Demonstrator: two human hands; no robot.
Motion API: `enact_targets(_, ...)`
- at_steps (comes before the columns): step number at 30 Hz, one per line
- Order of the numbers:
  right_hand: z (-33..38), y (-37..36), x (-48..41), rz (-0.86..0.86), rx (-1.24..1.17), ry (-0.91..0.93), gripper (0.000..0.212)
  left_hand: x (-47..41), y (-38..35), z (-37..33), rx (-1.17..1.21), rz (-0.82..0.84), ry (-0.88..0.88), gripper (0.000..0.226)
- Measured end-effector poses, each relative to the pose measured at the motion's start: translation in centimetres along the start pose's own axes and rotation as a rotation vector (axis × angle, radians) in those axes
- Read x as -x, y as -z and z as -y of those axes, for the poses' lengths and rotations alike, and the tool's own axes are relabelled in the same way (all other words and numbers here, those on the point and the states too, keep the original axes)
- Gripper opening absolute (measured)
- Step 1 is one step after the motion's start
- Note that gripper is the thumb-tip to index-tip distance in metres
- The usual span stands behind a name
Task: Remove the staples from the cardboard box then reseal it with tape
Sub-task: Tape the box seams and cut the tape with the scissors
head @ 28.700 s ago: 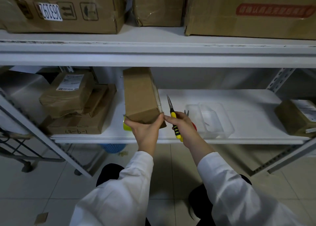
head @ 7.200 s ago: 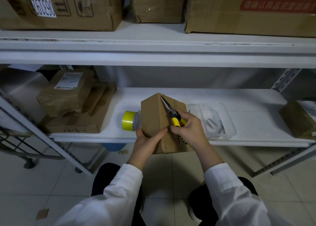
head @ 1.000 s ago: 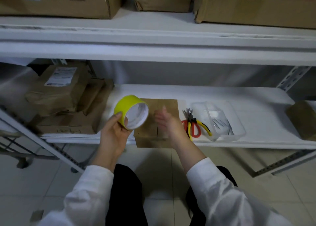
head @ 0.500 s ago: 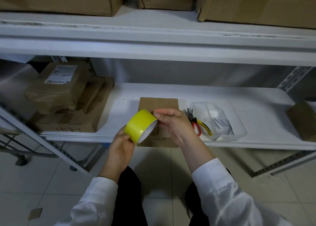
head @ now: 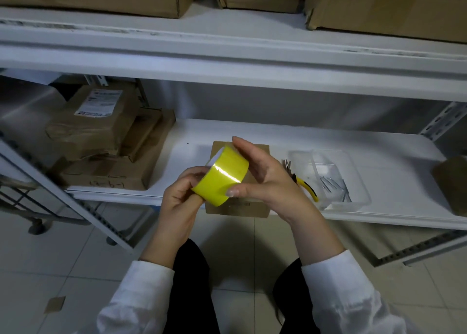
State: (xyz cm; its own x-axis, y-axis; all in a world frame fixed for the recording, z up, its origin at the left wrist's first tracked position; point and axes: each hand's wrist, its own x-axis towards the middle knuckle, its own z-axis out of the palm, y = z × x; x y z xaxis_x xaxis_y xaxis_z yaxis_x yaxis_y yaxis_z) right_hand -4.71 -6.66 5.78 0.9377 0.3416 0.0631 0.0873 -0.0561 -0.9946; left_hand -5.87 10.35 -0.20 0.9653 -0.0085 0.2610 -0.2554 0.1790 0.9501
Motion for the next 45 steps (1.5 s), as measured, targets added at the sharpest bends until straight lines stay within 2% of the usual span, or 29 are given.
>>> enact_targets(7,0.5,-0.3,0.5,-0.037,-0.054,0.098,0.064,0.1,0.0,-0.4,-0.028,-0.003,-0.037,0.023)
enact_targets(9,0.7,-0.2,0.5,-0.068,-0.146,0.103,0.047,0.0,0.4,-0.2,-0.063,0.024,-0.076,0.019)
enact_targets(10,0.8,0.0,0.4,-0.106,-0.189,0.096,0.036,-0.1,0.6,-0.1,-0.097,0.038,-0.104,0.025)
enact_targets(13,0.9,0.2,0.0,-0.193,-0.207,0.034,0.015,0.2,0.5,0.2,-0.171,0.081,-0.165,0.029)
enact_targets(16,0.5,0.1,-0.2,-0.18,-0.244,-0.085,0.01,0.8,0.5,0.3,-0.097,0.126,-0.118,0.015)
enact_targets(19,-0.1,-0.3,-0.2,-0.233,-0.255,-0.188,0.013,1.6,0.3,0.5,-0.055,0.201,-0.069,0.023)
enact_targets(21,-0.4,-0.6,-0.3,-0.31,-0.141,-0.176,0.018,2.2,-0.3,0.6,-0.027,0.204,-0.042,0.032)
enact_targets(23,-0.7,-0.8,-0.4,-0.387,0.108,-0.12,0.021,2.4,-1.1,0.5,-0.092,0.164,-0.013,0.049)
enact_targets(25,-0.9,-1.3,-0.5,-0.413,0.354,-0.067,0.016,2.5,-2.0,0.3,-0.181,0.061,0.055,0.046)
enact_targets(28,-1.3,-2.1,-0.5,-0.518,0.56,0.066,0.009,2.3,-3.0,0.8,-0.202,-0.075,0.298,0.062)
enact_targets(30,-1.1,-2.4,-0.7,-0.595,0.645,0.241,0.011,2.3,-3.7,1.4,-0.153,-0.149,0.456,0.057)
enact_targets(31,-0.9,-2.6,-0.9,-0.569,0.688,0.301,0.012,2.3,-3.8,1.6,-0.136,-0.192,0.532,0.057)
enact_targets(33,-0.9,-2.5,-1.2,-0.437,0.706,0.306,0.011,2.4,-3.7,1.9,-0.165,-0.206,0.597,0.051)
enact_targets(36,-1.4,-1.6,-2.0,-0.165,0.623,0.126,0.01,3.0,-2.7,2.5,-0.321,-0.145,0.689,0.041)
enact_targets(38,-2.6,-1.4,-2.4,-0.044,0.58,-0.034,0.01,3.5,-2.1,2.9,-0.277,-0.175,0.757,0.028)
enact_targets(43,-5.7,-2.7,-3.3,0.0,0.428,-0.18,0.009,3.8,-0.9,3.3,-0.189,-0.242,0.76,0.006)
enact_targets(45,-6.6,-3.1,-4.1,-0.006,0.446,-0.203,0.014,3.4,-0.7,3.5,-0.194,-0.274,0.781,0.005)
